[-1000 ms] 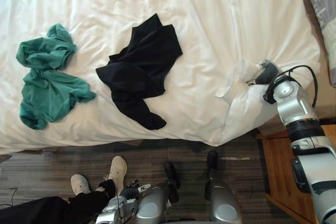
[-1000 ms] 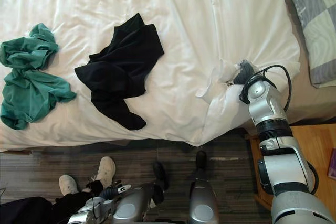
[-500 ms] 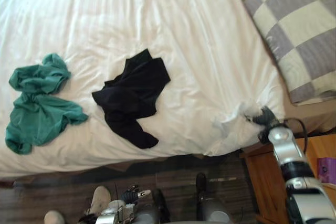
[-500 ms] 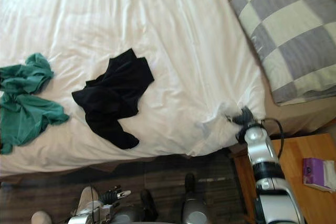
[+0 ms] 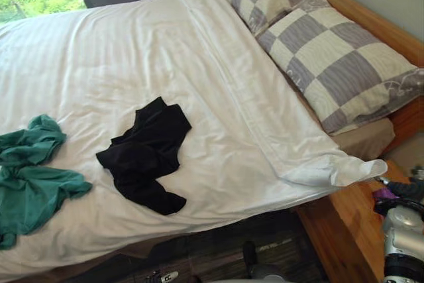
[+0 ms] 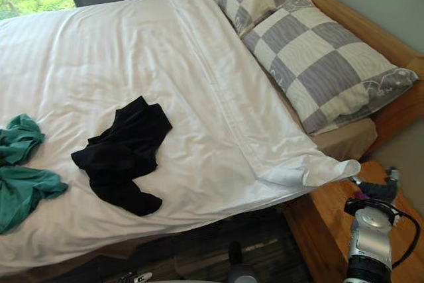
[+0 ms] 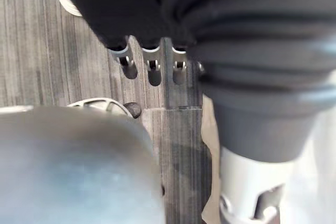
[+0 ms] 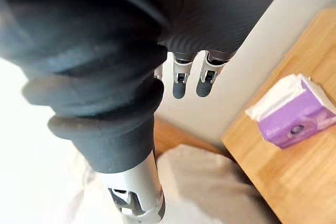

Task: Tidy the bed and pick cloth on bed and put in laundry

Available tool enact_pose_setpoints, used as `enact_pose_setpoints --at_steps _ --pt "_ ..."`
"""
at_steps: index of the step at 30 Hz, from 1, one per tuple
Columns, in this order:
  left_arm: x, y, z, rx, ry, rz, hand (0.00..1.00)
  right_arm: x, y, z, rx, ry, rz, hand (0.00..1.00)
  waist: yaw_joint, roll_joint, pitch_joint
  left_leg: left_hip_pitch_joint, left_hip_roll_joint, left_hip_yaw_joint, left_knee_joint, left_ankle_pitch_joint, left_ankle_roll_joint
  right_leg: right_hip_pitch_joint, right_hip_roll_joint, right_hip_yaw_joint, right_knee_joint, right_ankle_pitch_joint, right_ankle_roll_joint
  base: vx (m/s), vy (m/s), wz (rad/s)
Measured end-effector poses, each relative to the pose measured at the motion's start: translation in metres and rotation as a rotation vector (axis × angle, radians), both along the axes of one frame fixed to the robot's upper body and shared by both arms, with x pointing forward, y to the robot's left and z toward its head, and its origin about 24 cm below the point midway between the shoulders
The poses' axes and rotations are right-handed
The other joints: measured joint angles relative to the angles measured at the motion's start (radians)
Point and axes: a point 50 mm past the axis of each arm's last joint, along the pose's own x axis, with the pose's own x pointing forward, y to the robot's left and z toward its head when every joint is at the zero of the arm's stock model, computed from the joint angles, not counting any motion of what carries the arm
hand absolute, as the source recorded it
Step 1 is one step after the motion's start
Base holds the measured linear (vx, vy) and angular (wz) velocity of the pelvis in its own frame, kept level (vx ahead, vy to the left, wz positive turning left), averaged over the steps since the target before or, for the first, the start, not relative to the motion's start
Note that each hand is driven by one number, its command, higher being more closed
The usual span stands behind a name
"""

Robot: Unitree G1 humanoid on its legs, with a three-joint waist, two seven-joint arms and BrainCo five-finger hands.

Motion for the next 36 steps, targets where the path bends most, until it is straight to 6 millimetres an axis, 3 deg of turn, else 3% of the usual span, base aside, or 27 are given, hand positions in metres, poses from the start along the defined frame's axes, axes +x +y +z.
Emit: enact_pose_setpoints --at_steps 2,5,8,10,12,13,15,16,19,21,22,23,26,27,29,32,36 --pt "-0.001 0.0 0.0 0.001 -0.004 0.002 0.0 0.006 0.008 0.024 0.006 -0.178 0.043 1.0 -0.001 0.003 -0.002 0.007 0.0 0.004 -0.007 0.0 0.0 0.001 0.002 0.002 0.0 0.0 0.0 0.0 -0.02 -0.06" --pt "-0.002 0.0 -0.001 0.001 -0.008 0.013 0.0 0.026 0.024 0.042 0.054 -0.335 0.157 1.0 -0.001 0.004 -0.001 0.007 -0.001 0.005 -0.01 0.0 0.0 0.001 0.002 0.006 0.0 0.0 0.0 0.0 -0.007 -0.01" --pt "-0.002 -0.004 -0.002 -0.015 -0.018 0.031 0.0 0.069 0.059 0.072 0.137 -0.496 0.392 1.0 0.004 0.022 0.01 0.004 -0.004 0.0 -0.007 0.001 0.001 0.0 -0.001 0.011 0.001 0.002 -0.001 -0.04 -0.026 0.04" --pt "0.005 -0.011 -0.003 -0.049 -0.044 0.052 0.0 0.102 0.095 0.108 0.185 -0.641 0.603 1.0 0.006 0.052 0.039 -0.017 -0.006 -0.018 0.012 -0.001 0.004 -0.007 -0.01 0.001 0.001 0.006 -0.001 -0.05 -0.023 0.2" --pt "0.019 -0.016 -0.002 -0.082 -0.083 0.046 0.0 0.117 0.118 0.138 0.187 -0.742 0.729 1.0 0.023 0.076 0.077 -0.049 -0.007 -0.025 0.03 -0.001 0.005 -0.029 -0.016 -0.001 0.002 0.015 -0.008 -0.08 -0.038 0.17" --pt "0.031 -0.019 0.001 -0.097 -0.126 0.055 0.0 0.121 0.133 0.16 0.181 -0.826 0.793 1.0 0.043 0.092 0.116 -0.067 -0.006 -0.03 0.045 0.002 0.011 -0.044 -0.017 -0.004 0.003 0.022 -0.008 -0.09 -0.055 0.13" --pt "0.045 -0.022 0.003 -0.112 -0.171 0.057 0.0 0.12 0.153 0.187 0.172 -0.956 0.867 1.0 0.057 0.107 0.172 -0.093 -0.003 -0.035 0.062 0.003 0.012 -0.063 -0.019 -0.005 0.006 0.029 -0.011 -0.08 -0.046 0.11" --pt "0.053 -0.023 0.005 -0.124 -0.192 0.06 0.0 0.114 0.168 0.204 0.152 -1.051 0.915 1.0 0.058 0.115 0.208 -0.123 0.0 -0.04 0.077 0.003 0.012 -0.084 -0.022 -0.009 0.008 0.035 -0.014 -0.08 -0.03 0.12" --pt "0.078 -0.032 0.013 -0.139 -0.254 0.045 0.0 0.099 0.19 0.228 0.083 -1.185 0.952 1.0 0.051 0.138 0.297 -0.199 0.006 -0.061 0.116 0.002 0.014 -0.133 -0.03 -0.024 0.017 0.04 -0.014 -0.08 -0.024 0.2" --pt "0.085 -0.041 0.014 -0.163 -0.27 0.03 0.0 0.1 0.192 0.229 0.072 -1.179 0.918 1.0 0.051 0.155 0.31 -0.241 0.004 -0.066 0.127 0.007 0.023 -0.18 -0.034 -0.027 0.033 0.04 -0.014 -0.01 -0.002 0.17" --pt "0.092 -0.05 0.016 -0.177 -0.28 0.022 0.0 0.108 0.189 0.224 0.088 -1.143 0.859 1.0 0.058 0.18 0.324 -0.273 0.004 -0.066 0.135 0.009 0.025 -0.215 -0.037 -0.026 0.048 0.041 -0.013 0.01 0.009 0.11" --pt "0.094 -0.053 0.016 -0.183 -0.284 0.017 0.0 0.113 0.187 0.222 0.098 -1.122 0.837 1.0 0.059 0.189 0.33 -0.28 0.003 -0.066 0.137 0.009 0.025 -0.223 -0.038 -0.025 0.052 0.041 -0.013 0.01 0.025 0.09" --pt "0.103 -0.066 0.02 -0.203 -0.328 0.008 0.0 0.134 0.164 0.208 0.122 -1.014 0.691 1.0 0.076 0.247 0.357 -0.355 -0.002 -0.058 0.15 0.018 0.036 -0.308 -0.049 -0.017 0.082 0.04 -0.013 0.0 0.025 0.07" --pt "0.105 -0.068 0.021 -0.208 -0.338 0.007 0.0 0.135 0.156 0.206 0.121 -1.009 0.659 1.0 0.082 0.254 0.366 -0.368 -0.004 -0.054 0.149 0.021 0.041 -0.324 -0.05 -0.016 0.086 0.04 -0.013 0.0 0.004 0.03" --pt "0.109 -0.069 0.024 -0.209 -0.36 0.015 0.0 0.135 0.128 0.202 0.169 -1.047 0.593 1.0 0.089 0.256 0.37 -0.412 -0.007 -0.047 0.148 0.033 0.047 -0.384 -0.053 -0.007 0.111 0.04 -0.013 0.0 0.0 0.0" --pt "0.114 -0.071 0.027 -0.199 -0.395 -0.004 0.0 0.13 0.102 0.206 0.202 -1.135 0.592 1.0 0.088 0.256 0.37 -0.432 -0.012 -0.032 0.149 0.038 0.051 -0.419 -0.059 0.001 0.136 0.038 -0.011 0.0 -0.001 -0.01" --pt "0.129 -0.081 0.035 -0.204 -0.476 -0.042 0.0 0.123 0.086 0.207 0.199 -1.199 0.666 1.0 0.079 0.255 0.37 -0.471 -0.025 -0.025 0.146 0.042 0.052 -0.472 -0.073 0.007 0.163 0.032 -0.002 -0.01 0.001 0.06"
